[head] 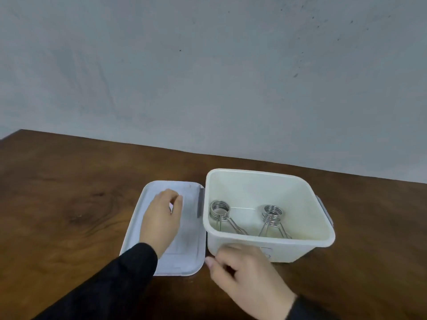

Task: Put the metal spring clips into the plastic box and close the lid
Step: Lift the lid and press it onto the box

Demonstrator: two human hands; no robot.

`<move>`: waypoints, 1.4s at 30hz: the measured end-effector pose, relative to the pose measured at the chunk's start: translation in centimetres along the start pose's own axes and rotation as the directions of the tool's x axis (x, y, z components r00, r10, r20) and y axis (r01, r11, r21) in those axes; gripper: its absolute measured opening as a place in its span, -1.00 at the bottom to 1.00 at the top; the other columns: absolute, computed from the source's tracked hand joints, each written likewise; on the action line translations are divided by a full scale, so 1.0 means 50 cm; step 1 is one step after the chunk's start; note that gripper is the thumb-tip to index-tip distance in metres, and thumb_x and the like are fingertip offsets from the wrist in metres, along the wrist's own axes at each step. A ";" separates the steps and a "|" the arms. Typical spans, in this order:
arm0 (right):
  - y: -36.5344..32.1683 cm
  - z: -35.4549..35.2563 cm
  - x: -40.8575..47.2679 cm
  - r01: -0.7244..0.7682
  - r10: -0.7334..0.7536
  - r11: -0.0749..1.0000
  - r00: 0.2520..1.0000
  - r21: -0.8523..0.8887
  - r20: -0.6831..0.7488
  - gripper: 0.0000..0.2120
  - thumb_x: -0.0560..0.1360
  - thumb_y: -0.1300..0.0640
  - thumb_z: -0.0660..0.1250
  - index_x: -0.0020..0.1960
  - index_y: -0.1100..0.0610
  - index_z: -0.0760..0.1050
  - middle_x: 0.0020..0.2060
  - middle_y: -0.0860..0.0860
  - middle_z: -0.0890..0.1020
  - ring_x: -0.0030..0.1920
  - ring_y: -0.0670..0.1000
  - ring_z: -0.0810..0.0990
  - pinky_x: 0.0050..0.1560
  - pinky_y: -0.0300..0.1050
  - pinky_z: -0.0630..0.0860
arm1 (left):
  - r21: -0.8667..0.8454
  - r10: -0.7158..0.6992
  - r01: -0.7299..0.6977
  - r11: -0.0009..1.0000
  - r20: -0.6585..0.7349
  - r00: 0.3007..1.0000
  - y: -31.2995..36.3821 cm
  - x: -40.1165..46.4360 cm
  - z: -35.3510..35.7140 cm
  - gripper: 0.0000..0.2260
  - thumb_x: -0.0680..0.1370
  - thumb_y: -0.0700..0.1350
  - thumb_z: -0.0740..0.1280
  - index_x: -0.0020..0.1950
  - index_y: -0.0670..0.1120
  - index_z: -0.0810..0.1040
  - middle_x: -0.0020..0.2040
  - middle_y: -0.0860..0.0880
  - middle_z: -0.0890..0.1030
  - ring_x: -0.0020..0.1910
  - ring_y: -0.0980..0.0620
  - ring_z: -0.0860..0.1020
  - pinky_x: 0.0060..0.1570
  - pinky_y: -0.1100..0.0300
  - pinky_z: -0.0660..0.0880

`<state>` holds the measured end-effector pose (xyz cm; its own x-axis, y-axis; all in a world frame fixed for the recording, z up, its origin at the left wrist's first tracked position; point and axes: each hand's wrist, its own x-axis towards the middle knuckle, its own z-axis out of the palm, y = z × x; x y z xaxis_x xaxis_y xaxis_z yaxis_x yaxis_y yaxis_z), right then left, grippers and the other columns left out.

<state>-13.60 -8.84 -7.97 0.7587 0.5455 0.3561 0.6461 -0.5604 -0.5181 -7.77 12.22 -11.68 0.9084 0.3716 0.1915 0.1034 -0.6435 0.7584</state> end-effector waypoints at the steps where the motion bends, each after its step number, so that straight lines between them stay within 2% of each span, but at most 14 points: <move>1: 0.018 0.043 -0.023 -0.043 0.042 0.999 0.998 0.023 0.040 -0.60 0.54 -0.01 0.33 -0.39 0.11 0.31 -0.44 -0.04 0.35 -0.41 -0.09 0.30 -0.37 -0.12 0.25 | 0.113 0.075 -0.077 0.991 0.022 0.997 -0.026 -0.030 -0.002 -0.88 0.61 0.03 0.20 -0.06 0.09 0.50 -0.14 0.12 0.58 -0.18 0.10 0.54 -0.16 0.14 0.56; 6: 0.090 0.176 -0.081 -0.257 0.249 0.965 0.961 0.051 0.120 -0.62 0.54 -0.15 0.20 -0.30 0.10 0.43 -0.34 -0.05 0.46 -0.26 -0.11 0.43 -0.22 -0.19 0.37 | 0.366 0.279 -0.406 0.837 0.353 0.893 -0.109 -0.156 -0.008 -0.73 0.56 0.20 0.15 0.05 0.13 0.56 0.11 0.20 0.55 0.14 0.16 0.50 0.21 0.26 0.27; 10: 0.081 0.185 -0.069 -0.303 0.305 0.952 0.944 -0.031 0.124 -0.62 0.56 -0.19 0.15 -0.26 0.04 0.48 -0.29 -0.06 0.52 -0.21 -0.09 0.49 -0.15 -0.15 0.47 | 0.336 0.356 -0.507 0.794 0.419 0.835 -0.132 -0.177 -0.016 -0.73 0.57 0.23 0.14 -0.04 0.15 0.58 0.31 0.19 0.52 0.31 0.16 0.44 0.31 0.29 0.15; 16: 0.059 0.176 -0.049 -0.306 0.319 0.947 0.929 -0.096 0.186 -0.73 0.59 -0.13 0.17 -0.10 -0.03 0.56 -0.19 -0.11 0.57 -0.14 -0.13 0.52 -0.07 -0.16 0.51 | 0.395 0.457 -0.648 0.651 0.477 0.751 -0.149 -0.185 -0.011 -0.83 0.57 0.10 0.21 -0.10 0.14 0.57 0.27 0.09 0.60 0.29 0.08 0.53 0.34 0.20 0.15; 18: 0.051 0.175 -0.048 -0.303 0.318 0.947 0.928 -0.103 0.192 -0.75 0.60 -0.14 0.17 -0.06 -0.06 0.57 -0.18 -0.13 0.57 -0.14 -0.15 0.52 -0.08 -0.19 0.51 | 0.419 0.494 -0.641 0.643 0.412 0.766 -0.143 -0.188 -0.015 -0.79 0.59 0.07 0.16 -0.10 0.13 0.58 0.26 0.06 0.61 0.27 0.07 0.54 0.36 0.18 0.19; 22: 0.034 0.172 -0.044 -0.307 0.305 0.951 0.928 -0.023 0.213 -0.79 0.60 -0.13 0.18 0.11 -0.15 0.55 -0.06 -0.20 0.57 -0.06 -0.19 0.54 -0.01 -0.28 0.52 | 0.408 0.517 -0.550 0.729 0.198 0.833 -0.130 -0.194 -0.044 -0.43 0.68 0.07 -0.13 -0.09 0.04 0.68 0.20 0.02 0.66 0.17 0.02 0.61 0.30 0.16 0.40; 25: 0.013 0.167 -0.038 -0.267 0.247 0.962 0.944 0.065 0.218 -0.71 0.61 -0.11 0.18 0.29 -0.17 0.49 0.10 -0.28 0.52 0.02 -0.23 0.53 0.08 -0.34 0.50 | 0.327 0.423 -0.391 0.860 -0.032 0.905 -0.113 -0.180 -0.085 -0.70 0.64 -0.08 0.18 0.07 -0.12 0.70 0.14 -0.09 0.68 0.12 -0.07 0.63 0.33 0.34 0.29; 27: -0.012 0.152 -0.031 -0.230 0.199 0.965 0.957 0.129 0.213 -0.68 0.62 -0.10 0.18 0.36 -0.17 0.45 0.16 -0.36 0.47 0.07 -0.23 0.52 0.09 -0.40 0.49 | 0.203 0.342 -0.301 0.932 -0.214 0.915 -0.085 -0.165 -0.114 -0.75 0.54 -0.28 0.33 0.18 -0.09 0.64 0.08 -0.12 0.69 0.05 -0.16 0.65 0.26 0.22 0.43; 29: -0.043 0.126 -0.023 -0.178 0.140 0.957 0.975 0.228 0.173 -0.68 0.62 -0.07 0.19 0.36 -0.14 0.47 0.14 -0.41 0.44 0.06 -0.20 0.52 0.01 -0.43 0.48 | 0.070 0.322 -0.322 0.944 -0.402 0.857 -0.039 -0.156 -0.158 -0.72 0.57 -0.25 0.20 0.20 0.02 0.53 0.01 0.11 0.62 -0.08 -0.02 0.63 0.03 0.15 0.51; 32: -0.087 0.056 -0.008 -0.052 0.076 0.937 0.995 0.345 -0.056 -0.73 0.60 -0.09 0.20 0.28 -0.19 0.49 0.20 -0.35 0.45 0.09 -0.17 0.55 -0.01 -0.44 0.47 | 0.044 0.438 -0.522 0.852 -0.606 0.664 0.045 -0.136 -0.229 -0.88 0.69 -0.06 0.08 0.11 0.16 0.36 0.11 0.43 0.43 -0.11 0.43 0.48 -0.12 0.56 0.36; 35: -0.093 -0.048 0.014 0.005 0.125 0.960 0.887 0.279 -0.446 -0.72 0.57 -0.11 0.24 0.28 -0.15 0.45 0.27 -0.29 0.45 0.30 -0.22 0.44 0.17 -0.48 0.38 | -0.035 0.443 -0.632 0.774 -0.682 0.581 0.132 -0.099 -0.284 -0.90 0.67 0.09 0.01 0.09 0.13 0.26 0.05 0.31 0.44 -0.09 0.37 0.44 -0.09 0.42 0.41; 38: -0.038 -0.175 0.031 -0.105 0.329 0.921 0.725 0.375 -0.606 -0.49 0.57 -0.08 0.24 0.49 -0.10 0.23 0.45 -0.20 0.31 0.41 -0.28 0.30 0.35 -0.30 0.31 | -0.394 0.273 -0.559 0.730 -0.581 0.767 0.216 -0.072 -0.294 -0.87 0.67 0.10 0.07 0.02 0.16 0.38 -0.02 0.09 0.48 -0.04 0.08 0.47 -0.01 0.00 0.48; 40: 0.000 -0.245 0.023 -0.167 0.442 0.853 0.735 0.495 -0.515 -0.48 0.60 -0.03 0.23 0.53 -0.15 0.18 0.44 -0.24 0.37 0.39 -0.29 0.37 0.35 -0.15 0.37 | -0.600 0.158 -0.379 0.705 -0.388 0.908 0.254 -0.055 -0.265 -0.76 0.65 0.09 0.10 -0.04 0.02 0.48 -0.10 0.04 0.51 -0.10 0.05 0.47 -0.07 0.03 0.47; 42: 0.032 -0.278 0.006 -0.226 0.510 0.802 0.741 0.553 -0.437 -0.69 0.62 -0.02 0.23 0.35 -0.20 0.40 0.20 -0.27 0.59 0.19 -0.24 0.57 0.17 -0.08 0.54 | -0.687 0.071 -0.184 0.703 -0.189 0.979 0.284 -0.038 -0.223 -0.68 0.64 0.10 0.13 0.04 -0.13 0.50 -0.12 -0.04 0.51 -0.16 0.00 0.47 -0.16 0.04 0.46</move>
<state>-11.18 -18.26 2.10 0.9281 -0.1536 0.3391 0.3006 -0.2281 -0.9261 -12.57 9.85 5.67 0.8203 0.4451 0.3592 -0.3728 -0.0603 0.9260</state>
